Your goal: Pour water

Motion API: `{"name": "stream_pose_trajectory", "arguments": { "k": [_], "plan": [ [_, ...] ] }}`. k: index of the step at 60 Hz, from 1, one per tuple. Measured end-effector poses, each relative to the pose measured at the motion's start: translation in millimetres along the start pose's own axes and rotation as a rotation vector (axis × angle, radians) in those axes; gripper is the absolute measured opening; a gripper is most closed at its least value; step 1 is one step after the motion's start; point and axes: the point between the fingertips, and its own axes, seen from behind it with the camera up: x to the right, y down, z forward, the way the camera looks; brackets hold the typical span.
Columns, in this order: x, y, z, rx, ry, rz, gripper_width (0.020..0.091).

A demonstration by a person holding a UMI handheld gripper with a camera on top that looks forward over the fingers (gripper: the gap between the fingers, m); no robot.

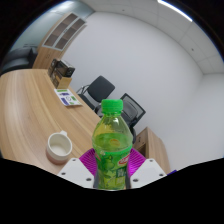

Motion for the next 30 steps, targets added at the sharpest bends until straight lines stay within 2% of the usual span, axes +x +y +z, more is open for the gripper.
{"name": "stream_pose_trajectory", "arguments": {
  "k": [14, 23, 30],
  "plan": [
    [-5.0, 27.6, 12.5, 0.082, -0.067, 0.538, 0.0358],
    [-14.6, 46.3, 28.5, 0.125, -0.072, 0.646, 0.0359],
    [-21.9, 65.2, 41.6, 0.127, -0.062, 0.672, 0.0362]
  ]
}}
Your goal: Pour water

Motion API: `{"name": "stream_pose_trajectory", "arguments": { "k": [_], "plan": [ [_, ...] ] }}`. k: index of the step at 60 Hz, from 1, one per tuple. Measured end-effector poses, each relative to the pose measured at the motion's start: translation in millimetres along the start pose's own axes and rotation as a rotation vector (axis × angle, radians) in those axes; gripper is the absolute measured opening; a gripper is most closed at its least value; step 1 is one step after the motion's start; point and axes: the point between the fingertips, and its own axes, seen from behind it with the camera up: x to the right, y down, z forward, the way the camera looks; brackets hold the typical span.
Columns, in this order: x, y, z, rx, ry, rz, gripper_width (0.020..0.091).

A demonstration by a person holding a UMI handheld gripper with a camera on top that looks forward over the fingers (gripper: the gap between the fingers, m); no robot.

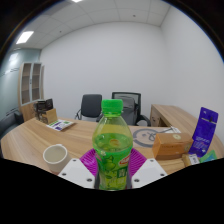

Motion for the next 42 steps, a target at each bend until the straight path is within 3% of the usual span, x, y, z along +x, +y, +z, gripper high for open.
{"name": "stream_pose_trajectory", "arguments": {
  "k": [10, 19, 24, 32, 42],
  "plan": [
    [4.2, 0.4, -3.0, 0.06, 0.026, 0.007, 0.0382],
    [0.1, 1.8, -8.2, 0.058, 0.039, -0.023, 0.0527],
    [1.5, 8.8, -11.0, 0.012, 0.046, -0.011, 0.0586],
    [1.2, 20.3, -37.9, -0.059, 0.081, -0.003, 0.0803],
    [-20.2, 32.1, -108.0, -0.171, 0.168, 0.046, 0.0798]
  ]
}}
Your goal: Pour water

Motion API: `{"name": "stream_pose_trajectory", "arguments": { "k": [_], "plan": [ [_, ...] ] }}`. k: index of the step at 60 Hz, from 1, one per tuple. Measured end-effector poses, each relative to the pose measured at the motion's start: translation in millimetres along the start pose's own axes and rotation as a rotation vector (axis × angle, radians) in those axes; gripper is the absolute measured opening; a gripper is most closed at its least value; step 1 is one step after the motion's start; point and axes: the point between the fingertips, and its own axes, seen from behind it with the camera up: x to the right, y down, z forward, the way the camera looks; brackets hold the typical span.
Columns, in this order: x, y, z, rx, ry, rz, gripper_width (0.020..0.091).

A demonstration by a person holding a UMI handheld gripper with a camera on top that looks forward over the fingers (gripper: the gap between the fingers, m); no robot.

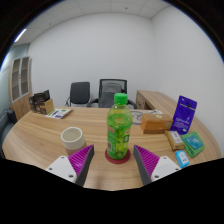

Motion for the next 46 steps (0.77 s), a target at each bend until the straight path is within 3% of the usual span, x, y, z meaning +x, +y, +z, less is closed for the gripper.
{"name": "stream_pose_trajectory", "arguments": {
  "k": [10, 28, 46],
  "plan": [
    [-23.7, -0.7, -70.6, -0.052, 0.083, 0.085, 0.08],
    [-49.7, -35.2, -146.2, -0.008, 0.13, 0.106, 0.0808],
    [-44.9, -56.1, -172.3, 0.038, 0.188, 0.109, 0.0806]
  ]
}}
